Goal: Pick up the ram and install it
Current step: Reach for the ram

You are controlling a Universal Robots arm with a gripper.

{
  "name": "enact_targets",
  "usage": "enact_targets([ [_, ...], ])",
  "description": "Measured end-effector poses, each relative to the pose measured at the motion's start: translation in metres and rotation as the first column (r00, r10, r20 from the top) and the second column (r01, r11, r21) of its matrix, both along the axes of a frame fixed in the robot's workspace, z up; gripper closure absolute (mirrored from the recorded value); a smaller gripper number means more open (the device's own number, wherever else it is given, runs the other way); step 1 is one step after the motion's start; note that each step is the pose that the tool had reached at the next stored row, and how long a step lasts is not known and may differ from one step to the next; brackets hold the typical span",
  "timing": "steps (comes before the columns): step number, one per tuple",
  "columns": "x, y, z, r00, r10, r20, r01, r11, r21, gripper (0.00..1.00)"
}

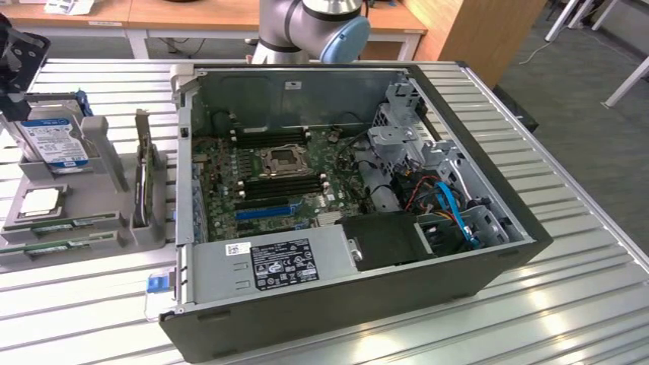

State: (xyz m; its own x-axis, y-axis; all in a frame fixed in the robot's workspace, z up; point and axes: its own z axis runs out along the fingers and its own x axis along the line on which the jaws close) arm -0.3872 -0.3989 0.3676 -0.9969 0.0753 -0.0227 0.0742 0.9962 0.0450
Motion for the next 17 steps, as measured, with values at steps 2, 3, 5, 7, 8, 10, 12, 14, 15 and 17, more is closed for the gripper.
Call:
enact_targets([
  [2,0.0000,0.0000,-0.0029,1.0000,0.000,-0.0002,0.000,1.0000,0.0000,0.90],
  [3,0.0000,0.0000,-0.0043,1.0000,0.000,-0.0004,0.000,1.0000,0.0000,0.90],
  [5,0.0000,0.0000,-0.0070,1.0000,0.000,-0.0007,0.000,1.0000,0.0000,0.90],
  [7,0.0000,0.0000,-0.0094,1.0000,0.000,-0.0010,0.000,1.0000,0.0000,0.90],
  [8,0.0000,0.0000,-0.0105,1.0000,0.000,-0.0012,0.000,1.0000,0.0001,0.90],
  [10,0.0000,0.0000,-0.0108,1.0000,0.000,-0.0016,0.000,1.0000,-0.0001,0.90],
  [12,0.0000,0.0000,-0.0108,1.0000,0.000,-0.0016,0.000,1.0000,-0.0001,0.90],
  [14,0.0000,0.0000,-0.0108,1.0000,0.000,-0.0016,0.000,1.0000,0.0000,0.90],
  [15,0.0000,0.0000,-0.0108,1.0000,0.000,-0.0015,0.000,1.0000,0.0000,0.90],
  [17,0.0000,0.0000,-0.0108,1.0000,0.000,-0.0015,0.000,1.0000,0.0000,0.90],
])
